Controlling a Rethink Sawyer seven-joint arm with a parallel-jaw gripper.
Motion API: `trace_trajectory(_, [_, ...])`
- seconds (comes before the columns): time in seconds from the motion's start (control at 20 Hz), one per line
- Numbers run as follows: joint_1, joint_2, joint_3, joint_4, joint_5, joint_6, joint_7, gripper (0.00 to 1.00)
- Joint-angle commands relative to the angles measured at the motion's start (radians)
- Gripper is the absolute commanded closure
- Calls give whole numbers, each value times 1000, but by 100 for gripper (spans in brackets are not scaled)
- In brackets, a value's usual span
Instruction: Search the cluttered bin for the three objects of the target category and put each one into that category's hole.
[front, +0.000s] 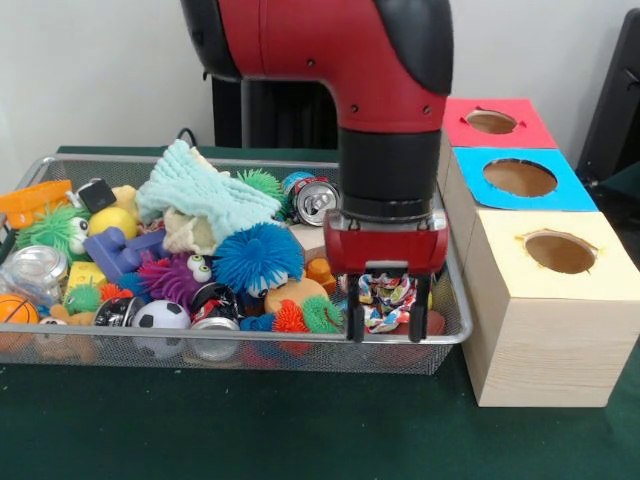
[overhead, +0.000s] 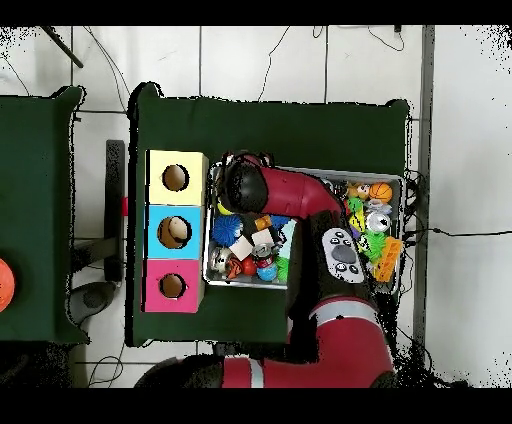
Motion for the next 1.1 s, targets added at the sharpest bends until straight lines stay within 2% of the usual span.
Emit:
trace_trajectory(0.05, [1, -97, 20, 52, -10, 166, 76, 0])
trace_trajectory(0.3, [-2, -150, 18, 48, -7, 246, 57, 0])
trace_trajectory(0.45, [12, -145, -23, 40, -25, 298, 61, 0])
trace_trajectory(0.75, [-20, -156, -20, 128, -49, 265, 54, 0])
trace_trajectory(1.1, [-28, -120, -22, 141, -62, 232, 49, 0])
